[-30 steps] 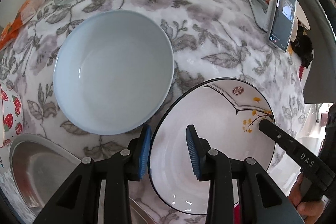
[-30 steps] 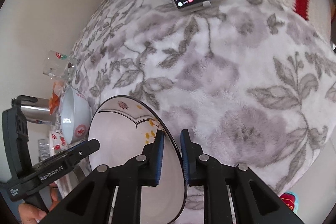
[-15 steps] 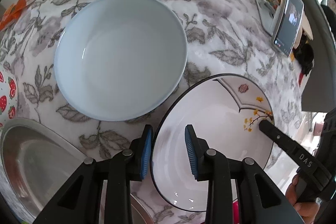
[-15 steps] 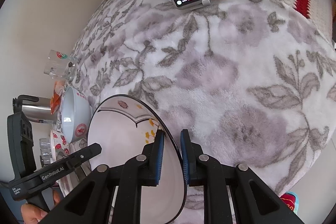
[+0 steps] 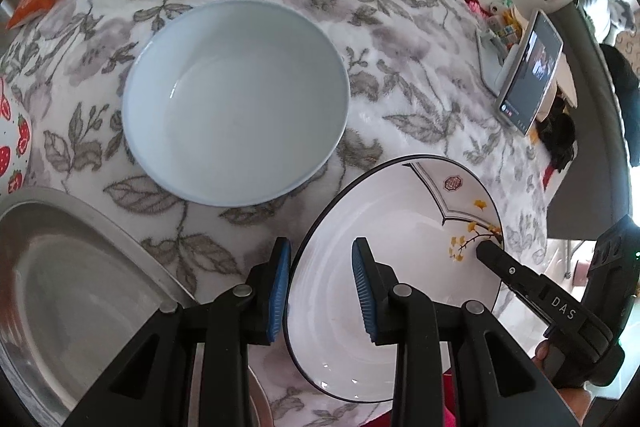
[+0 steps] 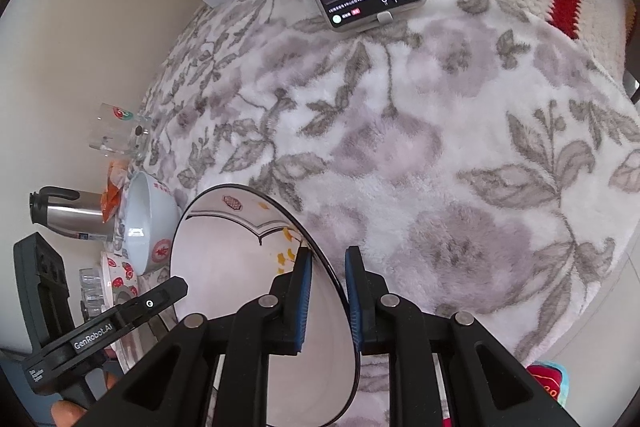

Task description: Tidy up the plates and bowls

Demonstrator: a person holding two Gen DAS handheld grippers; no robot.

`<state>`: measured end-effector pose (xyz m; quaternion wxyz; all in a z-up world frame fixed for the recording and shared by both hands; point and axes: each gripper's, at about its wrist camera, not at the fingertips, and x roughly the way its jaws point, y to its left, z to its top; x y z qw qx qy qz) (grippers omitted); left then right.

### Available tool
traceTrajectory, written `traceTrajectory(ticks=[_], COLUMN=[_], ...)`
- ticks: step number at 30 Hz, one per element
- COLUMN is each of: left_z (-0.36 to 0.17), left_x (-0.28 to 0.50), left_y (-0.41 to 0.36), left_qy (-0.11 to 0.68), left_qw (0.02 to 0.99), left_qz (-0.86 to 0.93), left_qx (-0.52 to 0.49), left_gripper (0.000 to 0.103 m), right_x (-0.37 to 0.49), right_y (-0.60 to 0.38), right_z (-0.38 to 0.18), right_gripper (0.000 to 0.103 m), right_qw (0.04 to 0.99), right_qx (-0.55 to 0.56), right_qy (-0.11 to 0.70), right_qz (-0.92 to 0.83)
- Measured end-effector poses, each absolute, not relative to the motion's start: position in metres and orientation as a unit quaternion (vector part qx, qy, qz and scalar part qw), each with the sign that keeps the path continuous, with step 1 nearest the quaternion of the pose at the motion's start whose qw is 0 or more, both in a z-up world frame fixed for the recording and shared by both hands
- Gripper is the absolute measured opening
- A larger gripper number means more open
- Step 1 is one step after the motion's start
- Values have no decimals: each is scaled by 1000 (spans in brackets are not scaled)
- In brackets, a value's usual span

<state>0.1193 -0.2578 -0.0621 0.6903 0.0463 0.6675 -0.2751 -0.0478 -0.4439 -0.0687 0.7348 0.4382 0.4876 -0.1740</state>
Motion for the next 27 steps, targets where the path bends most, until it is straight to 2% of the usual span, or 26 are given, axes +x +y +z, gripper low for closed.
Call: traceTrajectory(ticks=[27], left_z=[5], left_x=[117], left_y=[-203], left_qy=[601], left_qw=[745], left_qz=[-287], left_qx=[-42], left_gripper=[33], right_x=[-39], right_y=[-418], right_z=[-28], right_gripper=[20], right_qw=[770], right_qx=[421], right_qy=[463], right_qz=[-129])
